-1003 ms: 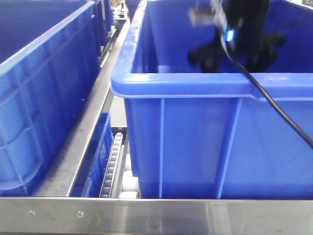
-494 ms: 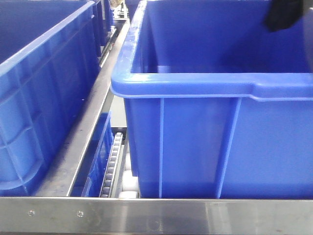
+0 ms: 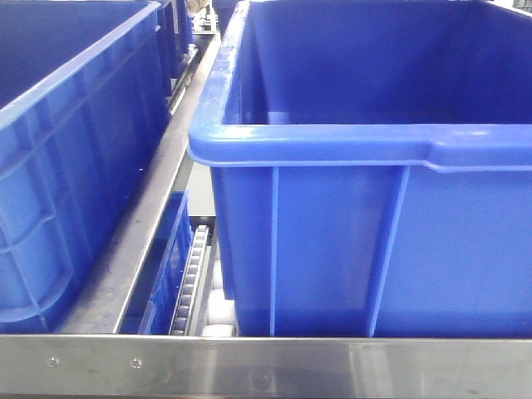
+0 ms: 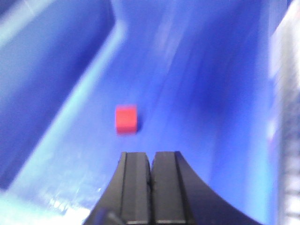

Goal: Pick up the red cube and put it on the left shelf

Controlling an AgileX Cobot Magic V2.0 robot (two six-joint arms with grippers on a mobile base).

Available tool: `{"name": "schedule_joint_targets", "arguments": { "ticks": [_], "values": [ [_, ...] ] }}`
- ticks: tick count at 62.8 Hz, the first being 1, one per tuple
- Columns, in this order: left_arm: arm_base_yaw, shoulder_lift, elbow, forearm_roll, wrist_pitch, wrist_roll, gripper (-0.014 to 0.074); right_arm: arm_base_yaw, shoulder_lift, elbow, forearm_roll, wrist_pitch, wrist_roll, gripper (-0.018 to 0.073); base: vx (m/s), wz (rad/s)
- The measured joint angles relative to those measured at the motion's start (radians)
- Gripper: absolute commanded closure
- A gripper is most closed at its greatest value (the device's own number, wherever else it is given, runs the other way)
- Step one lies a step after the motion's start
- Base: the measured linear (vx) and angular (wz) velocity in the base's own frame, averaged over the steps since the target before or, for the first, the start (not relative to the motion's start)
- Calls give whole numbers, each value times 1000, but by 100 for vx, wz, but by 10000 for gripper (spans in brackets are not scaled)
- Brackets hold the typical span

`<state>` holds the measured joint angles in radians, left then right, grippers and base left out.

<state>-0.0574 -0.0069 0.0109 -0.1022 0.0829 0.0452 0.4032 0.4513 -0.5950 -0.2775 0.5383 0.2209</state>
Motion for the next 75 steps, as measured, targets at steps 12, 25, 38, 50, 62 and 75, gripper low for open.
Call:
{"name": "schedule_joint_targets", "arguments": {
  "ticks": [12,25,38,50,62,75],
  "values": [
    [0,0,0,0,0,0,495,0,-261,134,-9,-3,0,506,0,0],
    [0,0,0,0,0,0,495,0,-368,197,-12,-3,0,506,0,0],
    [0,0,0,0,0,0,495,0,-368,200,-14,-3,0,506,0,0],
    [0,0,0,0,0,0,495,0,-368,200,-14,-3,0,506,0,0],
    [0,0,0,0,0,0,495,-15,-368,219,-14,-39,0,506,0,0],
    [0,0,0,0,0,0,495,-193,-368,283,35,-152,0,506,0,0]
  ]
}}
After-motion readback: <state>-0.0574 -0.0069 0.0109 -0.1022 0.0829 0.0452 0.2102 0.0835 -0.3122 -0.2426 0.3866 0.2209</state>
